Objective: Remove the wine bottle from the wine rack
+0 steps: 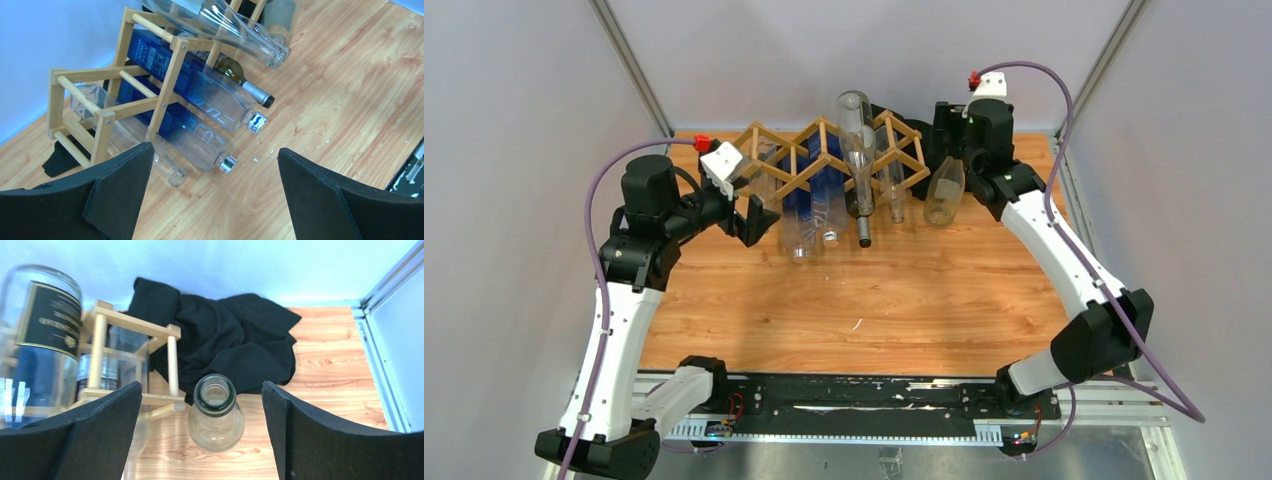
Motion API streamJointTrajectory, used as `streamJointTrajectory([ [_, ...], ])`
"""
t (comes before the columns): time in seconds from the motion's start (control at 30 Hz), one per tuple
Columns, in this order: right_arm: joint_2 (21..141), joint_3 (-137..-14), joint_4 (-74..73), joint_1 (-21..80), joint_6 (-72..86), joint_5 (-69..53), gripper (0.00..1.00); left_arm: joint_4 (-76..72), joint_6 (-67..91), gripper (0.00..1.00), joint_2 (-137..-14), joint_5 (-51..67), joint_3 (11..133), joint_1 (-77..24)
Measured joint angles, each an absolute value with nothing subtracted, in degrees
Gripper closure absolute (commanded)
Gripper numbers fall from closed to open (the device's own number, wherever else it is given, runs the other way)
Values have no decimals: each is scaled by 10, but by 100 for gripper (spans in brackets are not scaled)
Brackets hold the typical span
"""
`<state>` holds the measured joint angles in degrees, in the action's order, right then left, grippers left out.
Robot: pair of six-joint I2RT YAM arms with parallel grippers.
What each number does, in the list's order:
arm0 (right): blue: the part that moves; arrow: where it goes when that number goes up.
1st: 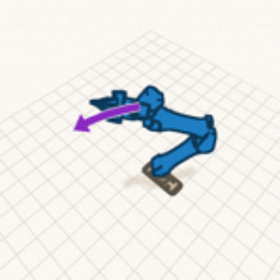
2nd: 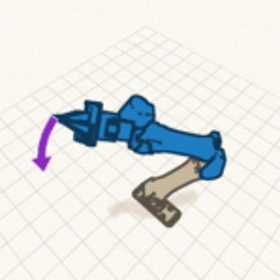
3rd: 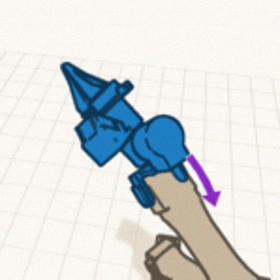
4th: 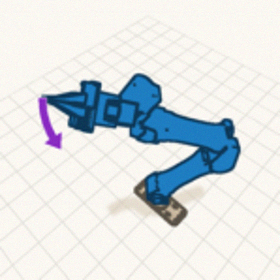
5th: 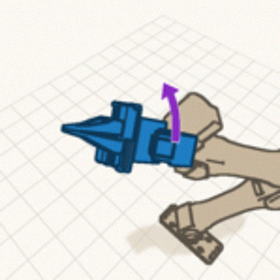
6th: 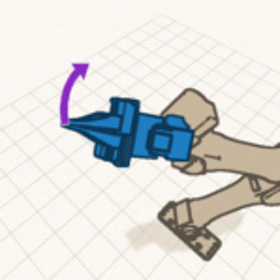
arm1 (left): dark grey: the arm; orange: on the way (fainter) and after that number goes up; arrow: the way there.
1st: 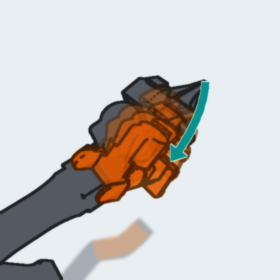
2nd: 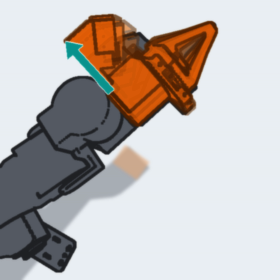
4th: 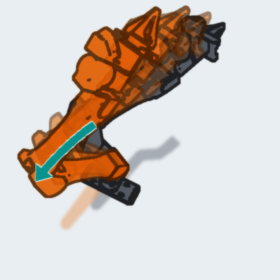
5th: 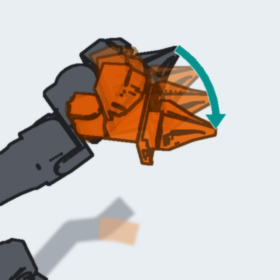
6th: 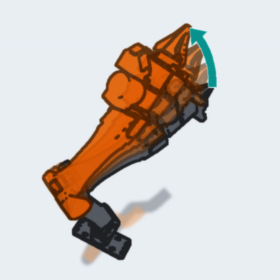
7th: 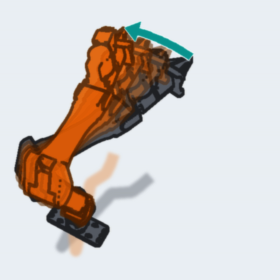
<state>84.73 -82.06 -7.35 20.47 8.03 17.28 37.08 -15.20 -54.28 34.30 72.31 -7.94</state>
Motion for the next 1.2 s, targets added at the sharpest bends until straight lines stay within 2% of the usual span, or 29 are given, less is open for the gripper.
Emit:
streamJointTrajectory([
  [0.23,790,-895,-119,314,82,237,6,374,-152,0,-555,343,723,-79],
  [0.33,794,-953,-157,386,96,233,6,374,-152,0,-559,343,723,-79],
  [0.43,817,-988,-195,414,119,209,5,374,-152,0,-559,343,723,-79],
  [0.77,965,-997,-287,419,177,133,2,374,-164,0,-541,344,719,-79],
  [0.93,1001,-1002,-306,418,189,115,2,374,-170,0,-534,348,716,-79],
  [1.2,1046,-1023,-310,399,208,90,16,376,-182,0,-533,360,716,-79],
])
